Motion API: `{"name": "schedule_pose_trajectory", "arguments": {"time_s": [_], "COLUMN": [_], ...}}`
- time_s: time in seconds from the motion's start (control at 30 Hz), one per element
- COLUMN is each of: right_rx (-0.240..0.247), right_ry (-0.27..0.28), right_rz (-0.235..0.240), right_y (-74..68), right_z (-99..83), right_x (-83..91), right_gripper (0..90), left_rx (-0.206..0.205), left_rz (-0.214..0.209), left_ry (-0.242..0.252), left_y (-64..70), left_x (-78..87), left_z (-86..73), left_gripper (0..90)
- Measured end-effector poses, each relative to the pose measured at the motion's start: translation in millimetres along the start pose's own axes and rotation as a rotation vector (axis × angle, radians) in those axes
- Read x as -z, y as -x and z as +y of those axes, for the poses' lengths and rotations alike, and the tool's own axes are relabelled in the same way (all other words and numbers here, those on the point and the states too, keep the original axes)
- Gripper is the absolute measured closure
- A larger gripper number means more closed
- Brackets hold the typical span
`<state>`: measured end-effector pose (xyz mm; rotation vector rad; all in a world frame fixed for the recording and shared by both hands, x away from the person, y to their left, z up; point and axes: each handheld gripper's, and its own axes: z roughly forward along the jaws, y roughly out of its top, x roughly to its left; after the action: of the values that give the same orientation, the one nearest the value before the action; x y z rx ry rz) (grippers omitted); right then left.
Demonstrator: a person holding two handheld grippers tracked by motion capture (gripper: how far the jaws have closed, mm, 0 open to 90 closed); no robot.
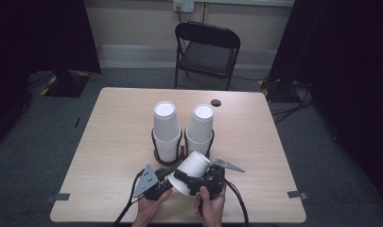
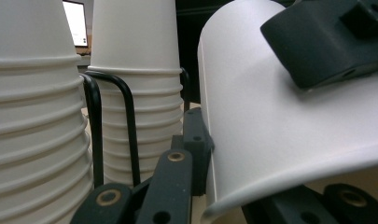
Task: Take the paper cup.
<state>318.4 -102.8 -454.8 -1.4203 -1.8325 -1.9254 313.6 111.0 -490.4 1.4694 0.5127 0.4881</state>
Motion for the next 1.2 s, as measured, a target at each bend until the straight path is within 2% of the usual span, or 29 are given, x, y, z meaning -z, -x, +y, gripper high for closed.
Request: {"name": "schedule_pose_trajectory", "arguments": {"time_s": [0.17,0.27,0.33,0.53,0.67,0.8,0.83,0.93,1.0,1.03,1.1,1.2], "right_rx": [0.005,0.000,-0.011,0.009,0.008,0.009,0.010,0.024,0.035,0.050,0.080,0.120], "right_ry": [0.015,0.043,0.047,0.056,0.055,0.085,0.087,0.091,0.079,0.078,0.075,0.084], "right_rz": [0.005,-0.010,-0.001,0.003,0.003,-0.019,-0.023,-0.028,-0.029,-0.035,-0.046,-0.042], "right_y": [-0.5,0.3,2.2,4.5,5.4,8.4,9.0,10.3,11.3,11.1,11.0,10.8], "right_z": [2.4,5.9,9.0,10.9,13.5,17.4,18.2,20.0,21.6,22.7,25.8,29.4], "right_x": [2.1,6.2,9.5,12.8,14.4,19.2,20.4,22.5,23.0,23.2,24.4,27.7], "right_gripper": [8.6,10.2,11.3,10.2,11.7,13.0,13.0,13.0,13.0,13.1,13.0,12.8], "left_rx": [0.029,0.031,0.038,0.044,0.048,0.077,0.078,0.096,0.089,0.084,0.094,0.092], "left_rz": [-0.015,-0.033,-0.043,-0.057,-0.068,-0.101,-0.098,-0.091,-0.087,-0.079,-0.088,-0.090], "left_ry": [0.005,-0.005,-0.012,-0.051,-0.060,-0.071,-0.078,-0.087,-0.105,-0.115,-0.123,-0.152], "left_y": [0.8,0.5,-0.2,0.3,-1.8,-6.7,-9.1,-14.3,-16.9,-17.8,-20.8,-25.3], "left_x": [0.2,1.6,1.5,2.6,6.0,10.2,11.3,14.9,16.6,17.6,19.4,21.1], "left_z": [-0.4,-0.8,0.0,4.6,2.6,0.1,0.0,0.5,1.9,2.5,3.2,4.2], "left_gripper": [84.8,85.0,85.0,85.0,85.1,85.2,85.3,85.6,85.8,85.7,85.7,85.7]}}
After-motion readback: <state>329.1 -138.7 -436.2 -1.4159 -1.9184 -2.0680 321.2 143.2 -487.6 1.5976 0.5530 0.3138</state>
